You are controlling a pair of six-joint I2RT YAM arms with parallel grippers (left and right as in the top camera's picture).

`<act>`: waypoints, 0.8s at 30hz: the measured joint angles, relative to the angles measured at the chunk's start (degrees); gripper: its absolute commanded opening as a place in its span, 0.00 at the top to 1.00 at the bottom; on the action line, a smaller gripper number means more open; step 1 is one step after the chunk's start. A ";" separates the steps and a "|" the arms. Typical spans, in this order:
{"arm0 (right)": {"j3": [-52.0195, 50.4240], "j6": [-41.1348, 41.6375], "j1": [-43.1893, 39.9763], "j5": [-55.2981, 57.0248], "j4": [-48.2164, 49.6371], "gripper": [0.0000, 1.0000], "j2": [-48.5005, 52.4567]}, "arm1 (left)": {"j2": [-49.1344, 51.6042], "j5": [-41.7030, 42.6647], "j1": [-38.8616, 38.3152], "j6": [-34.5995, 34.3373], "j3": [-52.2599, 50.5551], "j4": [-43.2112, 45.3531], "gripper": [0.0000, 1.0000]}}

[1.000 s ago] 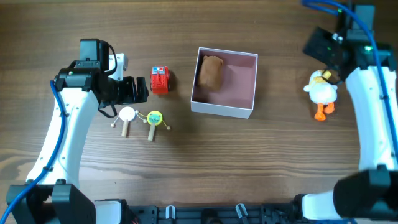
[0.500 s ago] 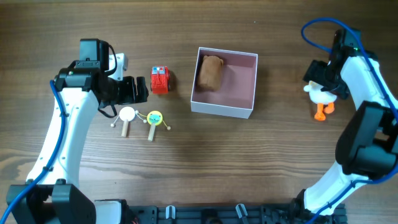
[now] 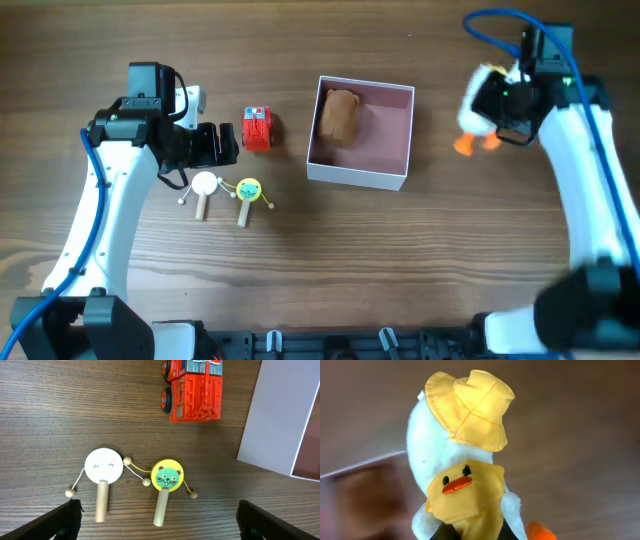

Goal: Pack container
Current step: 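Grasp the white duck plush with the right gripper, then place the duck into the box beside the bear, release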

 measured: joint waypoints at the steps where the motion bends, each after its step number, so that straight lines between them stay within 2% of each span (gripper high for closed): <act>1: 0.31 0.59 2.32 -0.37 0.39 0.96 -2.34 | 0.00 0.02 0.00 0.00 0.00 0.02 0.00; 4: 1.57 2.75 12.76 -1.31 2.56 0.96 -7.80 | 0.00 0.02 0.00 0.00 0.00 0.02 0.00; 8: 1.51 5.14 20.52 3.39 5.22 0.96 -3.13 | 0.00 0.02 0.00 0.00 0.00 0.02 0.00; 15: 0.90 5.77 22.47 7.13 11.52 0.96 17.22 | 0.02 0.00 0.00 0.00 0.00 0.02 0.00; 20: 0.17 5.77 22.45 7.82 11.52 0.95 22.75 | 0.02 0.00 0.00 0.00 0.00 0.02 0.00; 21: 0.17 5.77 22.34 8.15 11.89 0.92 22.95 | 0.02 0.00 0.00 0.00 0.00 0.02 0.00; 24: 0.17 5.66 22.29 8.50 12.98 0.62 22.95 | 0.02 0.00 0.00 0.00 0.00 0.00 0.00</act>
